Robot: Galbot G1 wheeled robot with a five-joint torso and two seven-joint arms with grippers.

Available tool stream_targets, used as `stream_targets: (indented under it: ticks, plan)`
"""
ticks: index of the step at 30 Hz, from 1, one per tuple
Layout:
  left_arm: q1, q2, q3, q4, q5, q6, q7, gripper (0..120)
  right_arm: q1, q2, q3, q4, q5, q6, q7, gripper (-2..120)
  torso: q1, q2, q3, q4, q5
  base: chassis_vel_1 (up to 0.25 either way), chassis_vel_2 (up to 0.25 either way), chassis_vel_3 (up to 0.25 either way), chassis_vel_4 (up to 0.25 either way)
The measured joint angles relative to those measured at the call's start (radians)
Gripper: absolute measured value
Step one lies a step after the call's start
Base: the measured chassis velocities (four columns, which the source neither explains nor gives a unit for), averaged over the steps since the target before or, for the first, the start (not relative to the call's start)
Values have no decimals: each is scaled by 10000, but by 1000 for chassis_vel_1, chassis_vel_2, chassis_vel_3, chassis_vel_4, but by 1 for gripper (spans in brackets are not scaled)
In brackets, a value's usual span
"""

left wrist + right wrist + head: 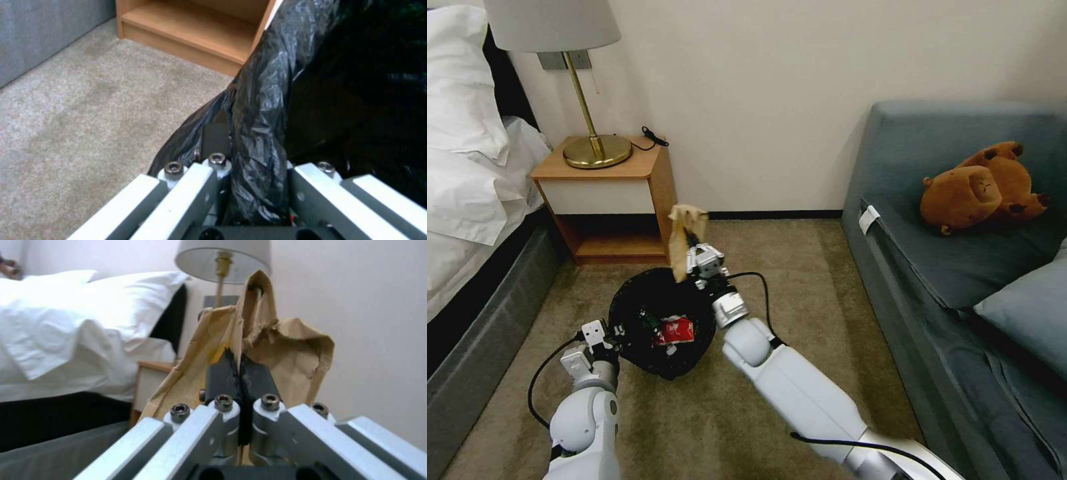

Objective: Pick up the trash bin, then pick up the garbage on the floor and place it into the trash bin.

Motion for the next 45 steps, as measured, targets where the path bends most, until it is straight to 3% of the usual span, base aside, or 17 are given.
stream_targets:
  ticks: [30,32,34,37,44,45]
  plan:
    - [40,0,185,-365,-532,631,-317,1,-1221,-270,-343,-783,-956,552,-453,0,0,0,0,-1,2,0,0,0,0]
    - [42,0,181,-366,-525,631,-317,1,-1321,-379,-339,-767,-999,552,-483,4,0,0,0,-2,1,0,0,0,0]
    - [15,0,186,-366,-506,632,-317,1,-1448,-556,-287,-709,-1064,551,-490,17,0,0,0,-3,1,0,0,0,0]
    - [-1,0,204,-364,-491,632,-317,1,-1461,-599,-273,-655,-1063,544,-479,23,0,0,0,-2,2,0,0,0,0]
    - [11,0,200,-360,-424,600,-292,1,-1448,-616,-270,-523,-1050,506,-435,55,0,0,0,-1,2,0,0,0,0]
    - [11,0,200,-360,-424,600,-292,1,-1448,-616,-270,-523,-1050,506,-435,55,0,0,0,-1,2,0,0,0,0]
